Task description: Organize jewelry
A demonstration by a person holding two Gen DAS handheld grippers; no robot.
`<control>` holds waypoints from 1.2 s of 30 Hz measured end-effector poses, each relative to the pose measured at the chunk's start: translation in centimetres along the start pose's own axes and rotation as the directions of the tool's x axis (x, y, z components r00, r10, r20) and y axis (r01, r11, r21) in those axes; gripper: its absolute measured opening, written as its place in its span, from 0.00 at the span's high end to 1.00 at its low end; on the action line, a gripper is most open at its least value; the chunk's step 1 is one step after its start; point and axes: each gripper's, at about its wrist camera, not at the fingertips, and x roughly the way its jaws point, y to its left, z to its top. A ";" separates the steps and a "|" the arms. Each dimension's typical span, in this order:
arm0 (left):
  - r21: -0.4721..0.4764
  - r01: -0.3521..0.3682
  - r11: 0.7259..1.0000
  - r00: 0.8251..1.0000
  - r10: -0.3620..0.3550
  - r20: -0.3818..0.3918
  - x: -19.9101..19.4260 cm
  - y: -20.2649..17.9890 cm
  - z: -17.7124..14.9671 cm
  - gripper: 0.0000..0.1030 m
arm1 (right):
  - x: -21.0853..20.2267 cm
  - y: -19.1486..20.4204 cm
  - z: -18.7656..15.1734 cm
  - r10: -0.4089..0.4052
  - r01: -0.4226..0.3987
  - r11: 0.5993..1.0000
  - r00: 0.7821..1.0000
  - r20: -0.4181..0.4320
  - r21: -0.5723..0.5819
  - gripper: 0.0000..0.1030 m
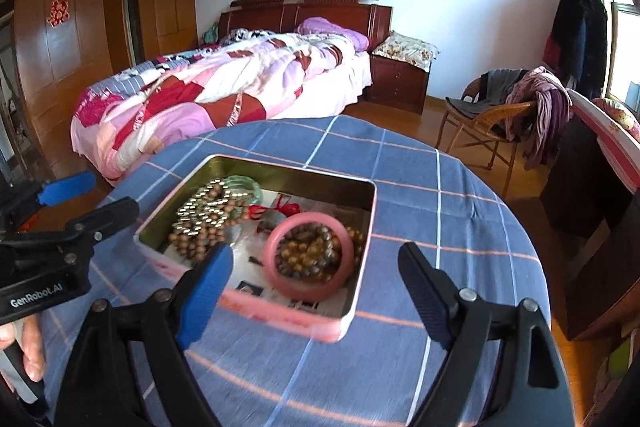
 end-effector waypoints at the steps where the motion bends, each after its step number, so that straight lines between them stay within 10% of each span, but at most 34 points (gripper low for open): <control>1: 0.001 -0.006 1.000 1.000 0.006 0.006 -0.6 0.0 -0.2 0.29 | -0.3 0.2 0.0 -0.001 0.001 1.000 1.000 0.006 -0.003 0.15; 36: 0.004 -0.022 1.000 0.999 0.021 0.049 -4.4 -0.1 -0.6 0.29 | -4.0 1.3 -0.1 0.000 0.000 1.000 0.995 0.097 0.002 0.11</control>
